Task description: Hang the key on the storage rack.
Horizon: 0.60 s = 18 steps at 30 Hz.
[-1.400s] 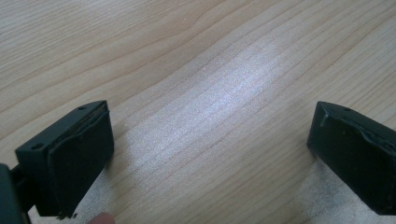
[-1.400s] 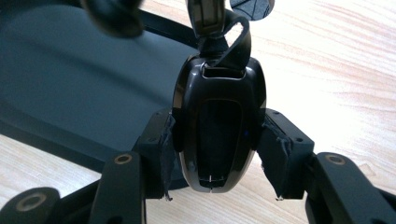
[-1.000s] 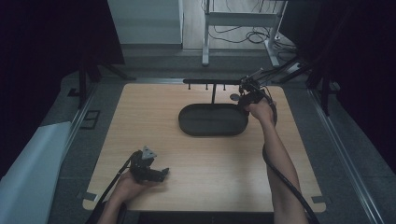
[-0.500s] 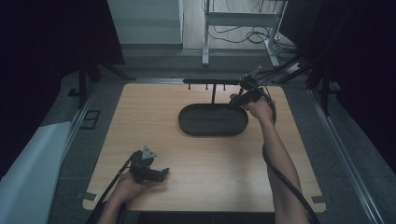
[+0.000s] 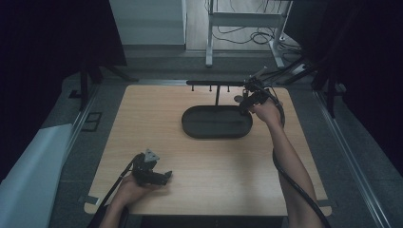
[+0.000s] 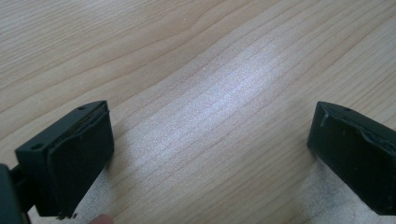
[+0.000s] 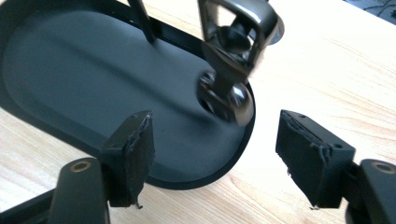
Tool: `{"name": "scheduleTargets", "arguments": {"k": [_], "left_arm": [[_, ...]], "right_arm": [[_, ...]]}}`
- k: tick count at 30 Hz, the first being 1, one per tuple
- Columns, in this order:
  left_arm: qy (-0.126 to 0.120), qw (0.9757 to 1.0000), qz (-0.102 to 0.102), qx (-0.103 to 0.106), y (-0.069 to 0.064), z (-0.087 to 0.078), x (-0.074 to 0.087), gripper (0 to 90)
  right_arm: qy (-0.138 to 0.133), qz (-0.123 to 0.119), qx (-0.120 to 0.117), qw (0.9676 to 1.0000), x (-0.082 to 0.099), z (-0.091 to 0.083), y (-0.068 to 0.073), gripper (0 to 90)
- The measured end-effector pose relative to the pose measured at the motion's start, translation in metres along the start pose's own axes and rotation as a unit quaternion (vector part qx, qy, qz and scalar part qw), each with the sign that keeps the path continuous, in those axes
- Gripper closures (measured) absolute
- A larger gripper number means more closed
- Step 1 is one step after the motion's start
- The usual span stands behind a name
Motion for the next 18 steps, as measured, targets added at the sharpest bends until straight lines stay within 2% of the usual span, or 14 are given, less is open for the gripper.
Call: {"name": "scheduleTargets", "arguments": {"k": [7, 16, 18], "left_arm": [[0.000, 1.0000, 0.000, 0.000, 0.000, 0.000, 0.000, 0.5], [0.000, 1.0000, -0.001, 0.000, 0.000, 0.000, 0.000, 0.5], [0.000, 1.0000, -0.001, 0.001, 0.000, 0.000, 0.000, 0.5]], "right_arm": [[-0.003, -0.018, -0.014, 0.9997, 0.009, -0.009, 0.004, 22.3], [0.001, -0.028, -0.028, 0.9992, 0.023, -0.012, 0.007, 17.4], [-0.004, -0.033, -0.034, 0.9989, 0.028, -0.014, 0.009, 15.8]]}}
Point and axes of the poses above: each handheld gripper's, and its own axes: z roughly forward along the jaws, x roughly out of its underside, y roughly to its left, the point moved 1 cm from there along z, roughly forward along the jaws, and after that the axes turned 4 degrees about y, right-handed, at the moved point
